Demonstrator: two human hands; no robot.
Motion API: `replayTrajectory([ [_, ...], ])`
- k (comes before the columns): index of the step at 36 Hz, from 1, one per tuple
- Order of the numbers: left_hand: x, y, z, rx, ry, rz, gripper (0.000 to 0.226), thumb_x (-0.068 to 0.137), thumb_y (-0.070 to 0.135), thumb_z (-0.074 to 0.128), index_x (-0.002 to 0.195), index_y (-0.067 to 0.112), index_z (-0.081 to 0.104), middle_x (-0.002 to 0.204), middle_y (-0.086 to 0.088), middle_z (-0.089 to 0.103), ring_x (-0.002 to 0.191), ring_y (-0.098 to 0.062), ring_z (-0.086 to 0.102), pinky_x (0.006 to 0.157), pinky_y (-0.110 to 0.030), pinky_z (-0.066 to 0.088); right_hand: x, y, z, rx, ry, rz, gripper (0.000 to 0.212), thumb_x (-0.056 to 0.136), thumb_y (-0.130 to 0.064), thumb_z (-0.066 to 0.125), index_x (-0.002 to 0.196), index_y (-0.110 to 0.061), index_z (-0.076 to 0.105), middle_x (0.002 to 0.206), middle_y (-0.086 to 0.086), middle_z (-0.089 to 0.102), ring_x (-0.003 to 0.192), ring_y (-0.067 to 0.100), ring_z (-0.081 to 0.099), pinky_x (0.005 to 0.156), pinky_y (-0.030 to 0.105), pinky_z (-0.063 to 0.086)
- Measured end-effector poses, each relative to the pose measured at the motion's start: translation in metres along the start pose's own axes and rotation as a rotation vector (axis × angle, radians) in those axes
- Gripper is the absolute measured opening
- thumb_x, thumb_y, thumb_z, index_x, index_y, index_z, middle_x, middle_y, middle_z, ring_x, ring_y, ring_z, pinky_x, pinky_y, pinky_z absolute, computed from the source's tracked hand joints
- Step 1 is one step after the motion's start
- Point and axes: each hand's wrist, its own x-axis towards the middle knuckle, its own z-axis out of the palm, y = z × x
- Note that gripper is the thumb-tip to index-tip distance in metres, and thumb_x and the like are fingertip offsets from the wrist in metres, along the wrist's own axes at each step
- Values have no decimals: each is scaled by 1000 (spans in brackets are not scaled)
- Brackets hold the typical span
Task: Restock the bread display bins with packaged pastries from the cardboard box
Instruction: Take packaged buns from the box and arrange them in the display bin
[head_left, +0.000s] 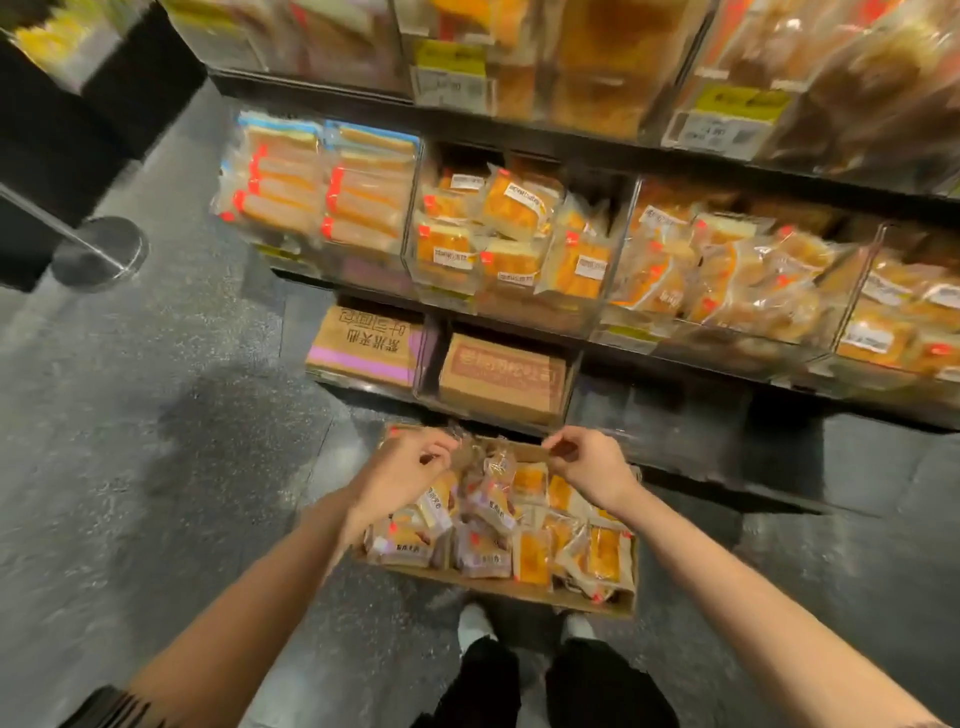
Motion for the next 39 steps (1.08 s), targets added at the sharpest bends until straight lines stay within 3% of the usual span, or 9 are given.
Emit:
replayTrajectory([
  [2,6,-24,6,-68,33,-63,24,95,11,55,114,23,63,107,14,64,106,-13,62,92,-27,50,16,12,26,-15,-35,48,18,86,-7,62,103,-10,69,97,3,70,93,17,65,83,26,49],
  [5,21,-60,18,-108,93,-108,21,94,13,57,113,19,65,101,15,63,101,-7,60,83,-12,45,47,32,65,-35,-94,115,20,84,-6,62,103,-9,69,92,7,72,86,22,67,78,33,53],
  [10,52,-123,40,-205,157,-164,21,93,14,60,98,34,64,106,9,68,107,-11,61,95,-30,47,110,67,129,-15,-183,195,22,87,-5,59,108,-10,64,83,13,73,54,8,58,48,10,41],
  [17,101,-188,76,-403,233,-220,14,87,4,64,94,15,69,93,2,68,91,-16,63,73,-14,47,202,111,215,345,-263,388,37,86,0,61,122,-4,57,112,25,66,101,34,65,90,48,53],
  [20,114,-214,92,-642,243,-307,26,62,20,71,87,19,66,86,-1,70,82,-11,64,74,-22,51,228,120,241,651,-334,505,32,92,5,53,123,-2,52,119,24,63,111,40,61,78,39,59],
  [25,138,-253,121,-711,282,-486,13,92,3,55,92,14,62,86,-7,65,76,-11,62,67,-18,47,264,139,281,825,-202,642,29,94,7,49,123,2,47,94,13,60,73,21,61,52,28,58],
  [27,139,-262,127,-730,260,-516,16,93,3,54,103,12,62,88,-6,65,79,-13,61,75,-25,46,269,146,293,838,-135,654,17,96,1,51,112,-1,51,83,11,57,69,21,59,57,28,57],
  [30,140,-273,135,-739,216,-562,21,92,5,57,111,11,62,94,-7,65,82,-13,61,81,-29,46,267,153,304,914,-86,597,46,95,-8,57,137,-9,40,87,11,63,72,20,65,75,31,57],
  [39,149,-281,128,-798,114,-608,16,96,9,52,105,18,62,95,-3,66,87,-15,63,91,-35,47,260,146,300,989,-28,523,26,97,2,49,120,10,55,86,13,66,62,10,70,65,19,58],
])
